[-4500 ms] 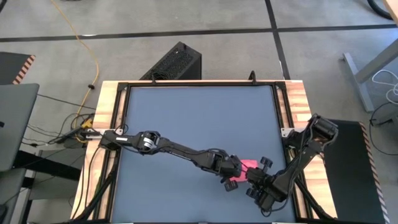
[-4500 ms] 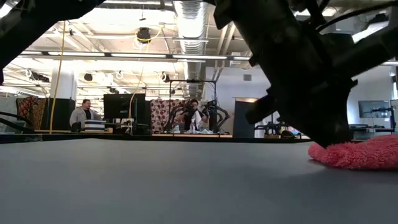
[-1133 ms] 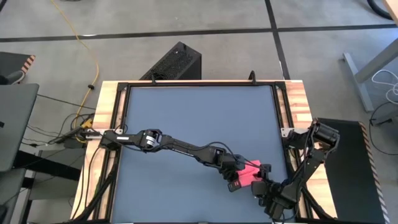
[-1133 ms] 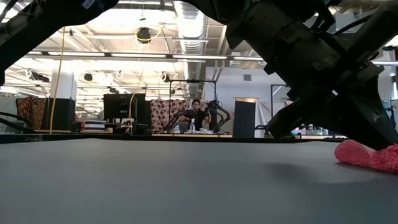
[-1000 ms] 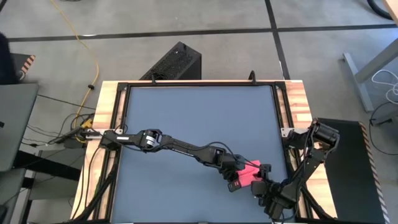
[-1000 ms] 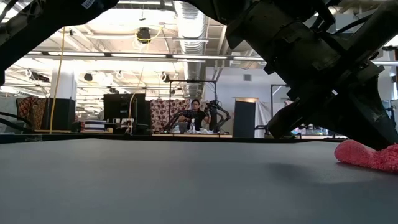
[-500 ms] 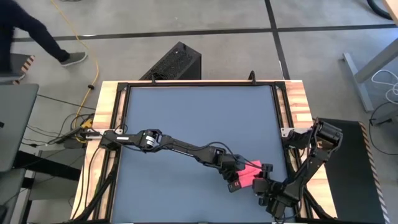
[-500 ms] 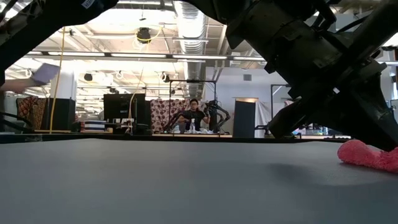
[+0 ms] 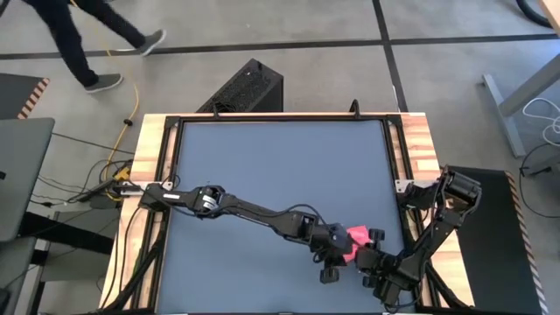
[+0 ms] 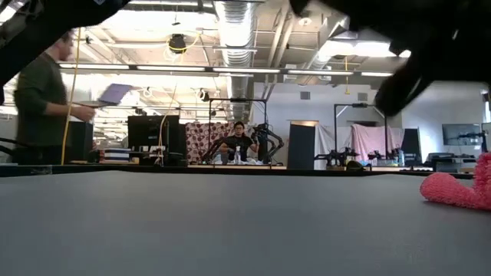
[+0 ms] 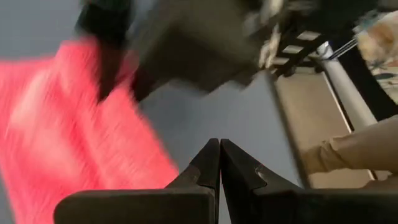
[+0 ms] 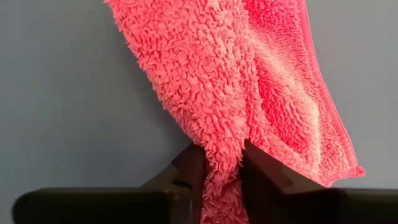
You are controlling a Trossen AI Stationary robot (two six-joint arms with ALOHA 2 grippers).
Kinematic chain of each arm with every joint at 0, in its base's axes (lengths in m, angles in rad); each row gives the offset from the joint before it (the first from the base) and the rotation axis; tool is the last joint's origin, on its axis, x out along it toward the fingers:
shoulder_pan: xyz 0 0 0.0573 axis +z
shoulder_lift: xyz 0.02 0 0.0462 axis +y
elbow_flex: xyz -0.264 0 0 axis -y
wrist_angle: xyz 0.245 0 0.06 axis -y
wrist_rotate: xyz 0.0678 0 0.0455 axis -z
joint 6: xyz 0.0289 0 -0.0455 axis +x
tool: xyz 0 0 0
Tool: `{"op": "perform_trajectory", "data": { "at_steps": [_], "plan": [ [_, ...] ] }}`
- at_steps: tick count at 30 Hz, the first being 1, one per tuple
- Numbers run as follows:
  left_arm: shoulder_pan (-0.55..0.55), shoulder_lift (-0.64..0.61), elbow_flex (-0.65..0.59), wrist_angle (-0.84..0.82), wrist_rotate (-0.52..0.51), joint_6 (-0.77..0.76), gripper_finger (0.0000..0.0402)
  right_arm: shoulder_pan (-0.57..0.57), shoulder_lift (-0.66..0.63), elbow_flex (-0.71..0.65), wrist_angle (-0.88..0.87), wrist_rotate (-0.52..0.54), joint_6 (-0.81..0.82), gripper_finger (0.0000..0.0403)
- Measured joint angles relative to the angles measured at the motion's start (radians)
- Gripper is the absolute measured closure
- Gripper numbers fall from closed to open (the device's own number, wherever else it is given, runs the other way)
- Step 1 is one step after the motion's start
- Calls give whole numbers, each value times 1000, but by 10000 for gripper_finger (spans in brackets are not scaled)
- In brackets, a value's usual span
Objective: Roll towel
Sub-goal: Roll the pink towel
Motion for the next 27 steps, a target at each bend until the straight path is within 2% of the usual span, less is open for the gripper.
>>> {"op": "perform_trajectory", "data": {
  "at_steps": [8, 12, 15, 18, 23, 27],
  "plan": [
    [-40, -30, -10, -94, -136, 70, 402, -1, 0, -2, 30, -4, 2, 321],
    [-60, -24, -10, -127, -149, 147, 401, -1, 0, -2, 37, -6, 3, 321],
    [-76, -23, -10, -105, -117, 142, 391, -1, 0, -2, 40, -8, 3, 322],
    [-78, -23, -10, -103, -74, 100, 358, -1, 0, -2, 44, -8, 3, 322],
    [-75, -22, -10, -65, -75, 114, 271, -1, 0, -1, 47, -9, 3, 322],
    [-79, -22, -10, 18, -199, 150, 206, -1, 1, -1, 47, -9, 25, 322]
  ]
}}
